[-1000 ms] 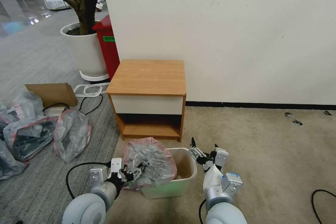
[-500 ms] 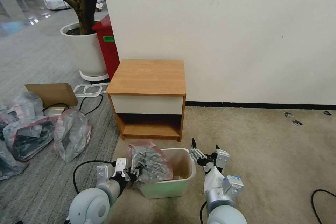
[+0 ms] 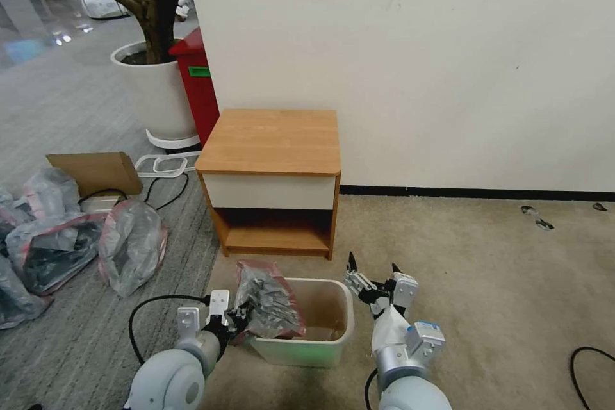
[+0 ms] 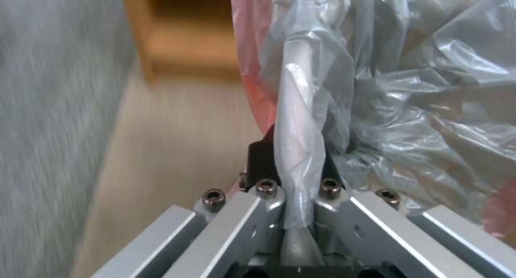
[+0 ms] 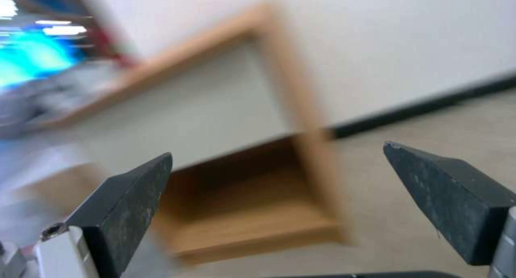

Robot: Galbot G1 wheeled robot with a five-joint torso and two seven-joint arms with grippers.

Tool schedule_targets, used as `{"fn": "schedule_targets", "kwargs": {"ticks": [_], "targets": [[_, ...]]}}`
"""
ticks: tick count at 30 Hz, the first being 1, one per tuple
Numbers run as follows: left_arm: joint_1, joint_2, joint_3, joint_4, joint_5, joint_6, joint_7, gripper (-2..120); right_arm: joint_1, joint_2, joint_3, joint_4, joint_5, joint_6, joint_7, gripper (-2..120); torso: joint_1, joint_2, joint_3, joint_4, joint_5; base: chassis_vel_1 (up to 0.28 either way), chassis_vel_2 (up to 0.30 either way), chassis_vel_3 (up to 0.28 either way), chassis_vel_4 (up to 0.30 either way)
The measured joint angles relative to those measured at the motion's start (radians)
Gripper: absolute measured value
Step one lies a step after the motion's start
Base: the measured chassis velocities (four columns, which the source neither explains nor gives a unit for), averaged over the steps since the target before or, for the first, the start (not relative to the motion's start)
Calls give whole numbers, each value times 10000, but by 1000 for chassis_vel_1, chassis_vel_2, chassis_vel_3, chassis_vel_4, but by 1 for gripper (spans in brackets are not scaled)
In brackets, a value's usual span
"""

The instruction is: Pick up the garbage bag from the table and place it over the trash can.

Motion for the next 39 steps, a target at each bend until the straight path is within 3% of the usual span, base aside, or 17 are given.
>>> {"fn": "schedule_targets", "kwargs": {"ticks": [1,5,6,7,14,18,31,33,39], "targets": [[118,55,-17,-2,240,-656,319,0,-4,-200,-39,152,200,-33,-871,100,0,0,0,0,-4,0,0,0,0],[252,132,-53,-16,553,-1359,638,0,78,-473,-163,340,585,-298,-1753,100,0,0,0,-1,-2,0,0,0,0],[384,242,-144,-37,927,-2092,953,0,291,-727,-321,536,1035,-694,-2302,100,0,0,-1,0,0,0,0,0,0],[454,296,-185,-69,1080,-2363,1066,0,459,-879,-432,628,1347,-1021,-2525,100,0,0,0,0,1,0,0,0,0],[957,285,-278,-386,1619,-3434,1340,0,1175,-1516,-645,500,2080,-2893,-3253,100,0,-1,0,1,2,0,0,0,0],[1091,147,-284,-408,1698,-3630,1347,0,1282,-1474,-825,324,2115,-3202,-3114,100,1,-1,-1,0,1,0,0,0,0],[1525,42,-381,-652,1835,-3936,1672,0,2364,-811,-1109,-1105,2213,-2976,-2693,100,1,0,0,0,1,0,0,0,0],[1541,11,-386,-650,1835,-3953,1673,0,2395,-765,-1122,-1149,2211,-2969,-2688,98,1,0,0,1,1,0,0,0,0],[1618,-114,-386,-587,1828,-4038,1681,0,2435,-560,-1333,-1533,1930,-2753,-2703,77,0,0,0,1,1,0,0,0,0]]}}
